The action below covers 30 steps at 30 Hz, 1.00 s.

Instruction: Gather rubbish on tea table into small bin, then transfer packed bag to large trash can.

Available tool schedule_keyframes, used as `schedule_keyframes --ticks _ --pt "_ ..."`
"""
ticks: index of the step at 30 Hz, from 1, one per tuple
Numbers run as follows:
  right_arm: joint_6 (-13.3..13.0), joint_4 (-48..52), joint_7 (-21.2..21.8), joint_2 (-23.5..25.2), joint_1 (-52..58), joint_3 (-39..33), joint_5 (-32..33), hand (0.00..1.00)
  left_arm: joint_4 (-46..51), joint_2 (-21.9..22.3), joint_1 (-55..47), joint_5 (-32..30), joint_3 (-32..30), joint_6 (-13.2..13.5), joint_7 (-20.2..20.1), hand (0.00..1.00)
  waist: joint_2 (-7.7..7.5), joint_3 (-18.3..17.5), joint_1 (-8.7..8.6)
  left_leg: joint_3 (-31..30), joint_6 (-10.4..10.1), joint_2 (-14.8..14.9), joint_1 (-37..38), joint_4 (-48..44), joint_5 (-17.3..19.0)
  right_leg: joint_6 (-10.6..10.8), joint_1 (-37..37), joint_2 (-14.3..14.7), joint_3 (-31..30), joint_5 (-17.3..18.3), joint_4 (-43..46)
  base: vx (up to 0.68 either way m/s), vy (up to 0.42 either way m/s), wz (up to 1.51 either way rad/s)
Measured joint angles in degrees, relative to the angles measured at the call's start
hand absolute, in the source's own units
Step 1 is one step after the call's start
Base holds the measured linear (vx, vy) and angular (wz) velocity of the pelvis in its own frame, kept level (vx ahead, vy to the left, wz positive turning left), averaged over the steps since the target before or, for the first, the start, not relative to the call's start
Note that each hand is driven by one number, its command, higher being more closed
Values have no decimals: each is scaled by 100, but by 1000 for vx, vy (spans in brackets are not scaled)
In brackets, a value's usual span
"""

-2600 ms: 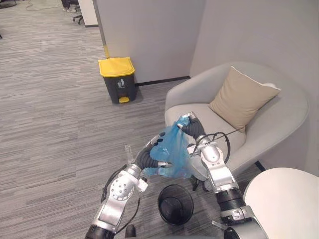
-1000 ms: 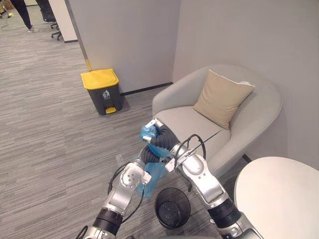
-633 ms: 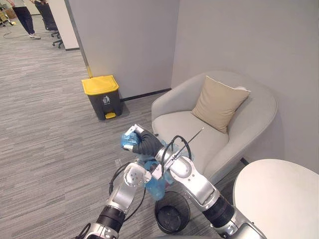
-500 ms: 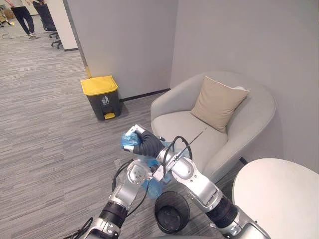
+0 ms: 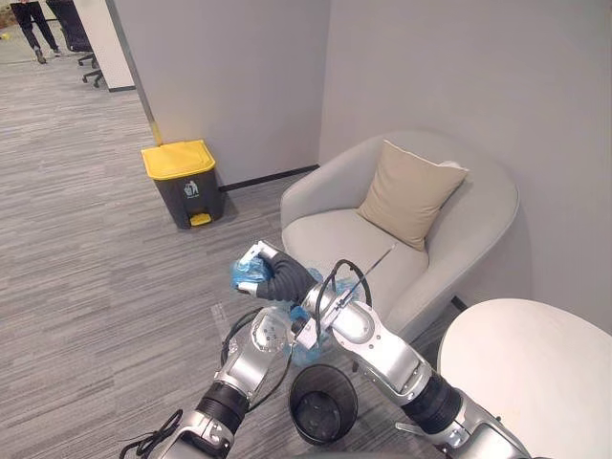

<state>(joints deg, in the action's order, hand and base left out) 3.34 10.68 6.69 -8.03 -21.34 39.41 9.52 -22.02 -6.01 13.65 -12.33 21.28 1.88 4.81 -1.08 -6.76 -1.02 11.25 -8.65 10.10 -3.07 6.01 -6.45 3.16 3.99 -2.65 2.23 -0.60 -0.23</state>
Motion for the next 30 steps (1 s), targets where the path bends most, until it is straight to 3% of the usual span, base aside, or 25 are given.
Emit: schedule_keyframes --ticks 8,13,17,20,24,28,30 --pt "-255 1 440 52 200 -115 -532 0 128 15 -4 357 -190 16 -35 100 -20 177 -1 -11 0 0 2 2 0 5 -8 -2 11 8 6 0 0 0" --pt "-514 -1 878 46 806 -481 -1770 0 445 20 -226 568 -405 37 -173 100 -68 235 0 -38 2 -4 -15 1 1 18 -10 -7 40 19 5 5 2 2" --pt "-724 -20 1024 -281 1329 -854 -2546 0 493 22 -463 571 -646 64 -256 100 -134 306 0 -55 3 -9 -18 3 1 35 -13 -13 49 32 13 0 0 1" --pt "-854 -68 910 -363 1847 -1357 -2990 0 492 20 -761 646 -907 118 -270 100 -124 330 0 -86 3 -13 -41 9 1 44 -10 -19 77 42 12 0 0 5" --pt "-1004 -321 595 -359 1995 -1759 -2994 0 491 17 -958 806 -1071 182 -268 100 -126 373 2 -92 4 -13 -44 4 1 46 -11 -19 84 44 13 0 0 0" --pt "-1036 -1016 252 -269 2166 -2275 -2828 0 371 17 -1190 1032 -1286 271 -259 100 -142 464 13 -125 5 -18 -55 3 -2 47 -18 -24 115 45 16 1 1 3" --pt "-1059 -1475 159 -148 2288 -2555 -2429 0 179 4 -1332 1052 -1442 288 -259 100 -133 473 8 -160 4 -25 -64 2 -3 46 -28 -27 161 52 16 11 4 10"
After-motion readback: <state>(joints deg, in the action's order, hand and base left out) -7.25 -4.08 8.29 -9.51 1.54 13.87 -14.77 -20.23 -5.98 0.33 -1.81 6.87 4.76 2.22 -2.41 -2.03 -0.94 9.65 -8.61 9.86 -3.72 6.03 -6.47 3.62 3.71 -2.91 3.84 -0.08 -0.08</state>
